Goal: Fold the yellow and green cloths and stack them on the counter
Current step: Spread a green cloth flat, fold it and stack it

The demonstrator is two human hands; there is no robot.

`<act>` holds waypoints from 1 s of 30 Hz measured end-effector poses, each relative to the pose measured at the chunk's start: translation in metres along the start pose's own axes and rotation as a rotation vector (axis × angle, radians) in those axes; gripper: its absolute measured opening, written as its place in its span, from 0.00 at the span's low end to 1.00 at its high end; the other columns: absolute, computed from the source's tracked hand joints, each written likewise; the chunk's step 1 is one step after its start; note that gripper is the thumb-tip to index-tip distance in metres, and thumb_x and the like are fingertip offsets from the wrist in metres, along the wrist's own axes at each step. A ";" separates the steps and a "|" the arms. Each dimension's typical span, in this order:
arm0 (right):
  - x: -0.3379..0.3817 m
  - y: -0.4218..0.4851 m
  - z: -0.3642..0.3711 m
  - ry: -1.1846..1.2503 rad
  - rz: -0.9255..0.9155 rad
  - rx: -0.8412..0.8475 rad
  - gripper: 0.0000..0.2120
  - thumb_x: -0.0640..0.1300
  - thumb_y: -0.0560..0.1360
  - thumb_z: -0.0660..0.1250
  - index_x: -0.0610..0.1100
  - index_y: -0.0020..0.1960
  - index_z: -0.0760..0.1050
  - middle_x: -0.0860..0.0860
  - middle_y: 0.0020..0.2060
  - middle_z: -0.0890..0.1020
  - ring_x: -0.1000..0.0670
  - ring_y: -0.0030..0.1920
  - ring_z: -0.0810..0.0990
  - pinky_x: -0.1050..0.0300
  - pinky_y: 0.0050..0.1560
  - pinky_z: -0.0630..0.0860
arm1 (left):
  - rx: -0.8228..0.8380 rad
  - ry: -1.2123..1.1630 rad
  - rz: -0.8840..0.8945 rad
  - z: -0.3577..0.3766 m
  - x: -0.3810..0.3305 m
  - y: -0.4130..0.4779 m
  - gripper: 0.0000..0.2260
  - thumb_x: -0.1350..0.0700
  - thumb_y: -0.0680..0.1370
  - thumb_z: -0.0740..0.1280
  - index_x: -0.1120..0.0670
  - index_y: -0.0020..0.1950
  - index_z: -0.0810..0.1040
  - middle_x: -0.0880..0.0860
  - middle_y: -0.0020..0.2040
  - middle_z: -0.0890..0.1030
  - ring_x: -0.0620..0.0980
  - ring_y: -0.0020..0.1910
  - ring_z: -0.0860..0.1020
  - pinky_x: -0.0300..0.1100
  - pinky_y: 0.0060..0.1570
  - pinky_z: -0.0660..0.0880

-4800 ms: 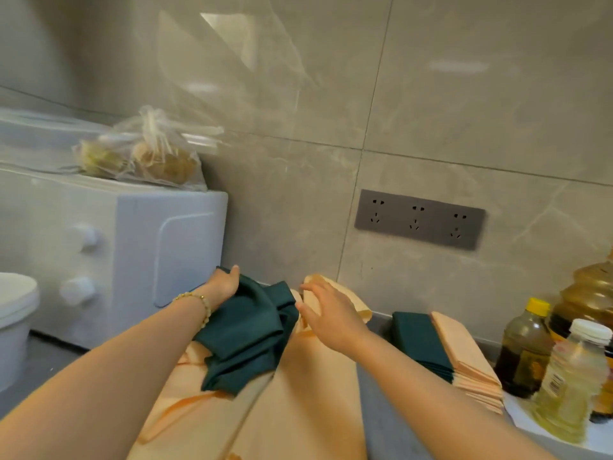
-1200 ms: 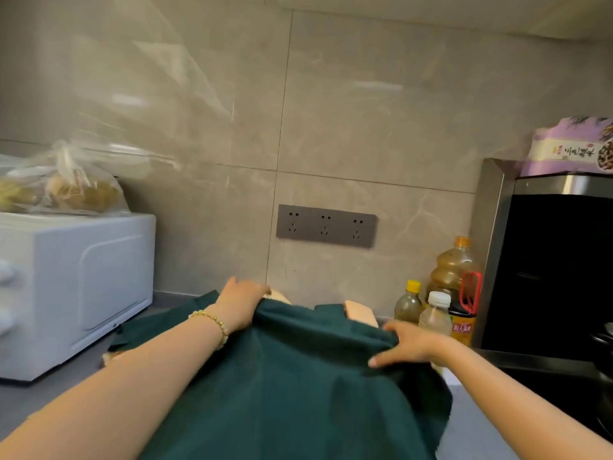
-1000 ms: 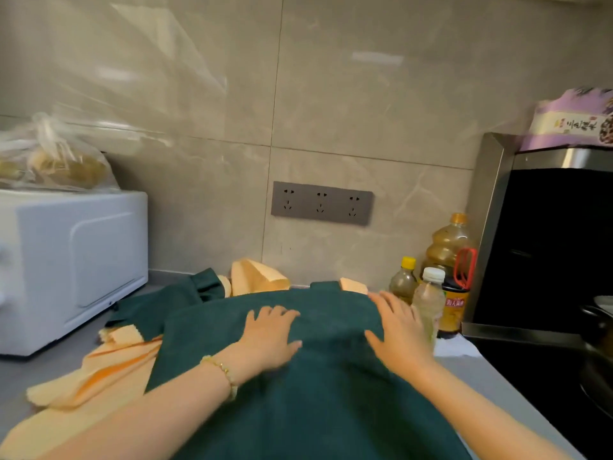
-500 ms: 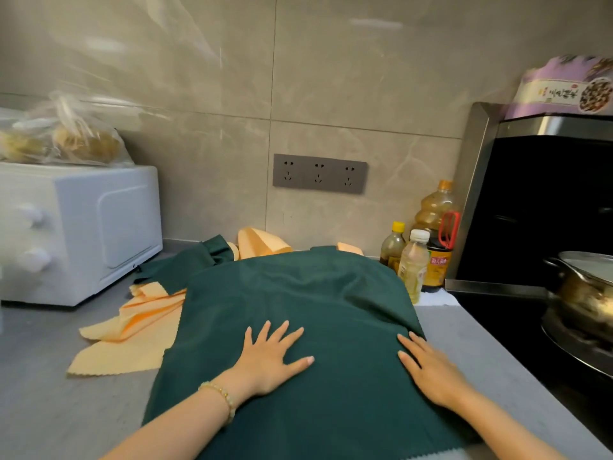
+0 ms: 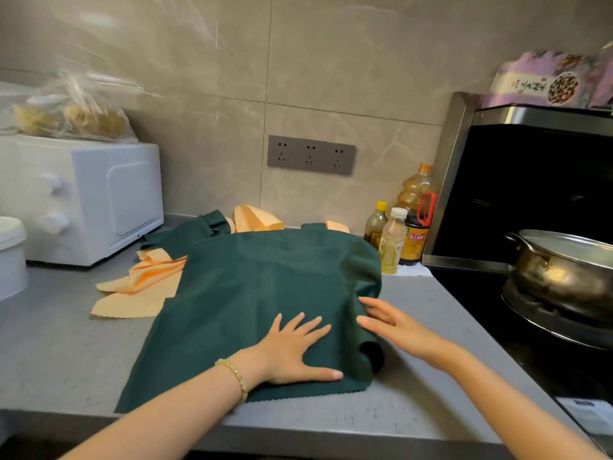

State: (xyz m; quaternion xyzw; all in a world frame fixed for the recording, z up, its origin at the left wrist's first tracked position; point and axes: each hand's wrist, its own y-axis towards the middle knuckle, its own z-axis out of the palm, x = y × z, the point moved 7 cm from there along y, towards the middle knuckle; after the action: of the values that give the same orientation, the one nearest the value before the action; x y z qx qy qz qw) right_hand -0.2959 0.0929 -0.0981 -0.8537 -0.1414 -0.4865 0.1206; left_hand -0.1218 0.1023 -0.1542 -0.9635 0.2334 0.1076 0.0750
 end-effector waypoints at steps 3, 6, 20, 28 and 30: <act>-0.007 -0.022 0.032 -0.349 -0.048 0.169 0.50 0.66 0.64 0.70 0.57 0.76 0.46 0.64 0.72 0.53 0.63 0.73 0.52 0.61 0.73 0.54 | -0.044 0.032 0.050 -0.012 0.015 -0.021 0.41 0.24 0.68 0.54 0.40 0.77 0.50 0.41 0.78 0.49 0.44 0.77 0.44 0.52 0.75 0.38; -0.013 -0.031 0.044 -0.668 -0.119 0.092 0.48 0.69 0.67 0.65 0.58 0.76 0.42 0.64 0.72 0.48 0.61 0.74 0.47 0.57 0.75 0.50 | -0.133 0.169 0.126 -0.029 0.024 -0.038 0.41 0.23 0.67 0.49 0.41 0.76 0.57 0.42 0.76 0.58 0.43 0.76 0.54 0.45 0.75 0.46; 0.003 -0.057 -0.024 -1.286 -0.116 -0.264 0.26 0.40 0.71 0.64 0.51 0.68 0.70 0.53 0.66 0.74 0.50 0.68 0.69 0.55 0.71 0.59 | -0.057 0.188 0.052 -0.025 0.003 -0.060 0.36 0.29 0.73 0.57 0.44 0.77 0.57 0.47 0.77 0.59 0.50 0.72 0.61 0.43 0.69 0.62; -0.001 -0.071 0.023 -1.280 -0.252 0.024 0.30 0.42 0.77 0.60 0.58 0.75 0.55 0.60 0.74 0.59 0.59 0.74 0.55 0.67 0.71 0.41 | 0.006 0.215 0.053 -0.014 -0.020 -0.059 0.42 0.26 0.70 0.57 0.45 0.78 0.53 0.48 0.79 0.53 0.52 0.76 0.54 0.45 0.73 0.57; 0.006 -0.065 0.035 -1.242 -0.250 -0.002 0.26 0.44 0.79 0.59 0.58 0.74 0.58 0.60 0.73 0.62 0.57 0.73 0.60 0.64 0.71 0.52 | 0.012 0.197 0.054 -0.013 -0.024 -0.060 0.40 0.28 0.72 0.57 0.45 0.78 0.53 0.49 0.79 0.53 0.52 0.77 0.53 0.45 0.73 0.55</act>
State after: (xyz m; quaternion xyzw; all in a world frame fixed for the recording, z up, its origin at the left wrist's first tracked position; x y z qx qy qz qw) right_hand -0.2884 0.1664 -0.1055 -0.9540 -0.2832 0.0890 -0.0427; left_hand -0.1127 0.1631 -0.1300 -0.9623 0.2662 0.0130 0.0544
